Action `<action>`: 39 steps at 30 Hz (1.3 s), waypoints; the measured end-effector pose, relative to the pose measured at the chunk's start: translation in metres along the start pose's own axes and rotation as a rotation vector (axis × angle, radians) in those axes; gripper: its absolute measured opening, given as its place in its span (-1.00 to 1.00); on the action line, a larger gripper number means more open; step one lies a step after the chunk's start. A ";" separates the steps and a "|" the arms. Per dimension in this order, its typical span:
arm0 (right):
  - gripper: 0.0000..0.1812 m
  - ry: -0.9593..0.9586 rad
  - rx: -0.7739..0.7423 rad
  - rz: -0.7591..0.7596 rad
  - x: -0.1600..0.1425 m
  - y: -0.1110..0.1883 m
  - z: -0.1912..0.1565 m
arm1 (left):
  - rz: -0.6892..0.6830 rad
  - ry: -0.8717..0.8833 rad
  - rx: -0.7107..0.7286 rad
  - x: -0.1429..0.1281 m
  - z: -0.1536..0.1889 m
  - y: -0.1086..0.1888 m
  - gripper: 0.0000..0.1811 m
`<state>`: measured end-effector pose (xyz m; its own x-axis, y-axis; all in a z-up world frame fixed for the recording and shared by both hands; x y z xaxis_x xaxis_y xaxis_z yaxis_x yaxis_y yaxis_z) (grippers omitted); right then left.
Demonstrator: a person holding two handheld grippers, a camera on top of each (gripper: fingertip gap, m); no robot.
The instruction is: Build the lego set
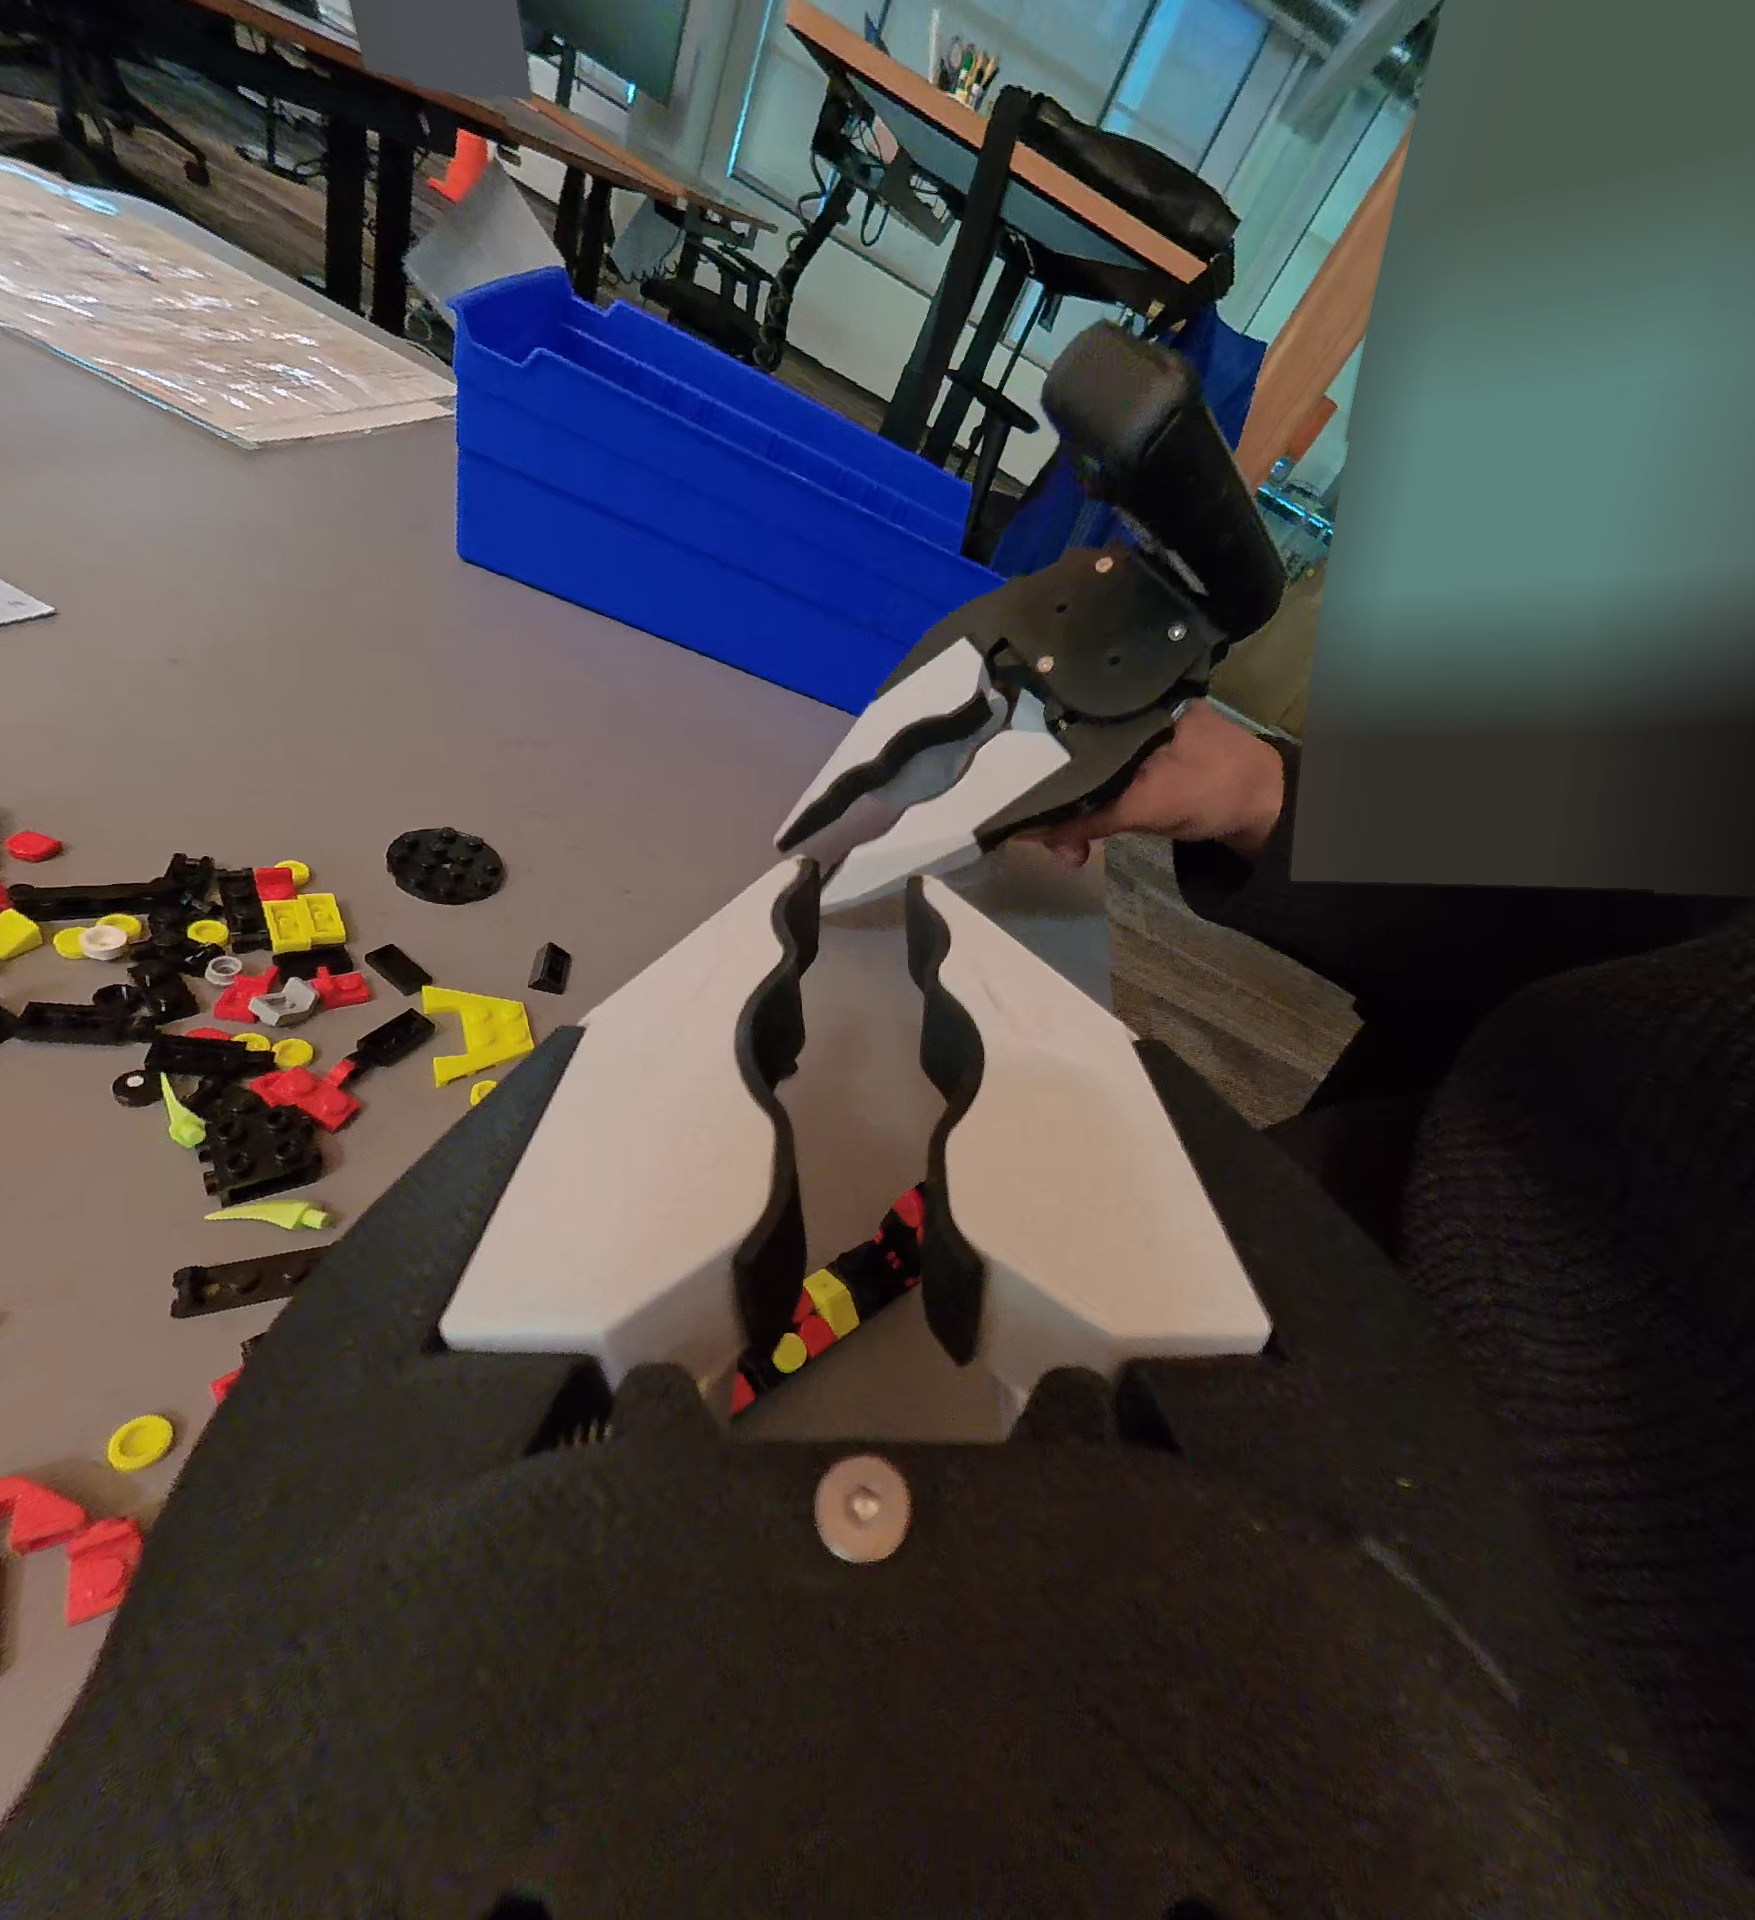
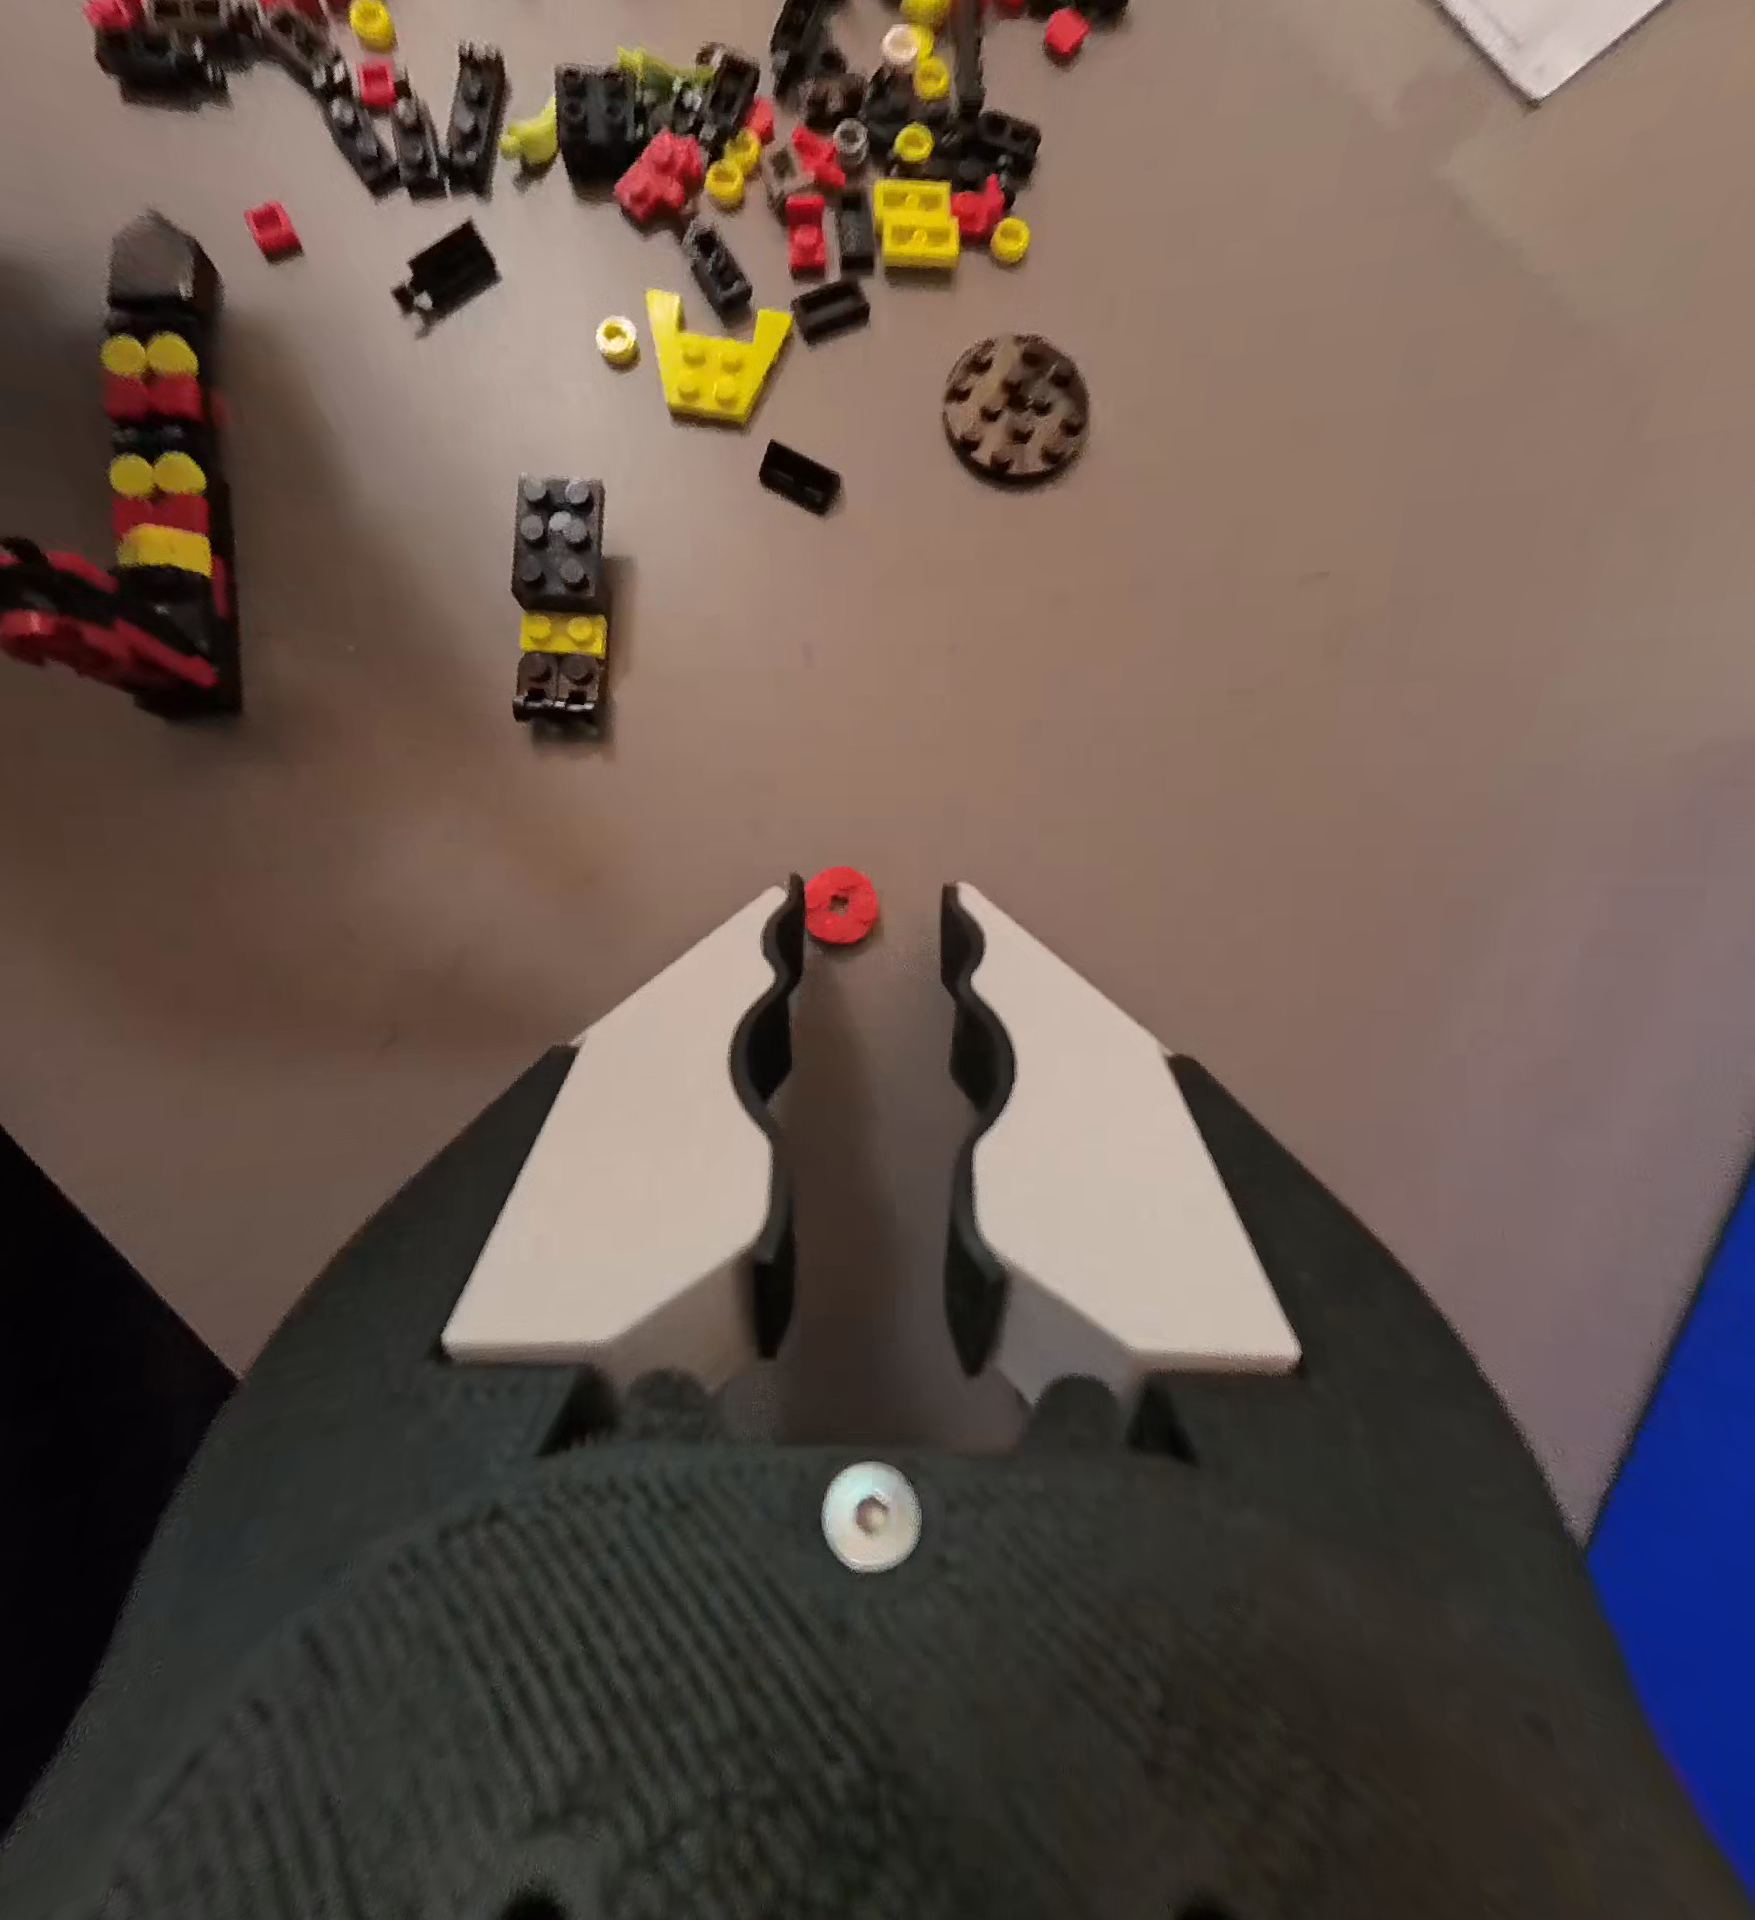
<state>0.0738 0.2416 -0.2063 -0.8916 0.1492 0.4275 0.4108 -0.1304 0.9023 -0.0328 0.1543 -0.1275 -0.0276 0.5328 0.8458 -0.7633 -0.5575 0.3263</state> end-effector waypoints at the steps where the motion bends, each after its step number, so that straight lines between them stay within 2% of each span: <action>1: -0.72 -0.022 -0.002 0.022 0.001 0.004 0.004 | -0.001 0.001 0.001 0.000 0.000 0.000 -0.84; 9: -0.74 -0.172 0.069 0.163 0.008 0.020 0.018 | 0.003 0.009 0.011 0.000 -0.005 0.002 -0.85; 14: -0.73 -0.173 0.050 0.128 0.006 0.015 0.013 | 0.006 0.018 0.020 0.000 -0.007 0.003 -0.85; 24: -0.58 -0.382 0.106 0.097 0.000 0.009 -0.011 | -0.020 0.015 0.055 -0.004 -0.014 0.001 -0.85; 30: -0.62 -0.337 0.023 0.020 -0.009 -0.003 -0.013 | -0.028 0.021 0.051 -0.006 -0.016 -0.001 -0.86; 34: -0.72 -0.326 0.059 0.015 -0.008 -0.007 -0.018 | -0.030 0.025 0.053 -0.007 -0.017 -0.001 -0.86; 39: -0.73 -0.309 0.064 0.028 -0.002 -0.011 -0.019 | -0.029 0.032 0.046 -0.007 -0.018 -0.001 -0.86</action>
<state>0.0678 0.2243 -0.2179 -0.7839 0.4384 0.4396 0.4541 -0.0781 0.8875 -0.0433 0.1621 -0.1412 -0.0273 0.5690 0.8219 -0.7339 -0.5697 0.3700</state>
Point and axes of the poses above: each gripper's, where its closed fingertips meet, y back along the fingers, x out of its top, z = x × y across the jaws, the point moved 2 cm from there along y, back along the fingers, and after that the axes turned 13 degrees about -z, right-handed, at the moved point
